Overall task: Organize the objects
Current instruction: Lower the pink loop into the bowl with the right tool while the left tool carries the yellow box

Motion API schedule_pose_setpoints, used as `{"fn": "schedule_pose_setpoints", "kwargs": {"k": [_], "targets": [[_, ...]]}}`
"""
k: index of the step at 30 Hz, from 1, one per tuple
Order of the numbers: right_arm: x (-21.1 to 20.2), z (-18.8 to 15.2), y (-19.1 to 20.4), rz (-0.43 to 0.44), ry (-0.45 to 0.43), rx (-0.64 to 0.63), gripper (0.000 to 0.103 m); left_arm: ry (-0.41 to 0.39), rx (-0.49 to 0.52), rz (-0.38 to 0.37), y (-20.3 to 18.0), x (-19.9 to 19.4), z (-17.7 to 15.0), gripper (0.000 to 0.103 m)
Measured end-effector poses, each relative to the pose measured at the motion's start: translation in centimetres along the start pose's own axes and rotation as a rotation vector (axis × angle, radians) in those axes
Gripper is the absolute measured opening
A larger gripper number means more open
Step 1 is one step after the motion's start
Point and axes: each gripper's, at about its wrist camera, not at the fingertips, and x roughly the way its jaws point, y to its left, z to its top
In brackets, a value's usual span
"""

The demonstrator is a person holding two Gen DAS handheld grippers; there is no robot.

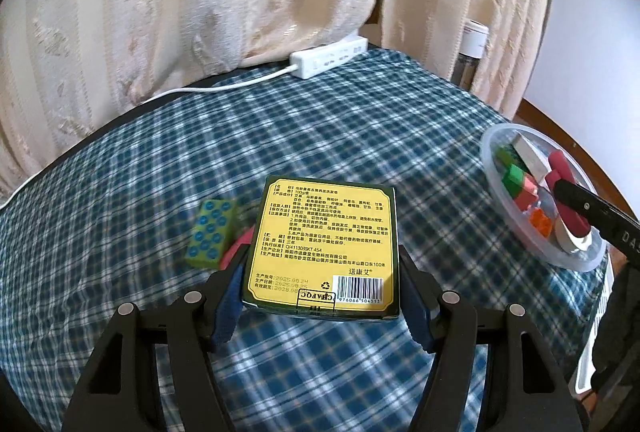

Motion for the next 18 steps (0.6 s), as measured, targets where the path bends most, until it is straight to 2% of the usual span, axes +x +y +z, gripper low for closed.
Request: {"fn": "schedule_pose_setpoints", "kwargs": {"k": [8,18], "targets": [[-0.8,-0.3,-3.9,-0.07,-0.022,0.072,0.053,0.005,0.059,-0.038,-3.6,0.3,0.7,0.068],[-1.3,-0.4,-7.0,-0.107,-0.03,0.11,0.053,0.004,0.103,-0.075,-6.7,0.2,1.2,0.068]]}}
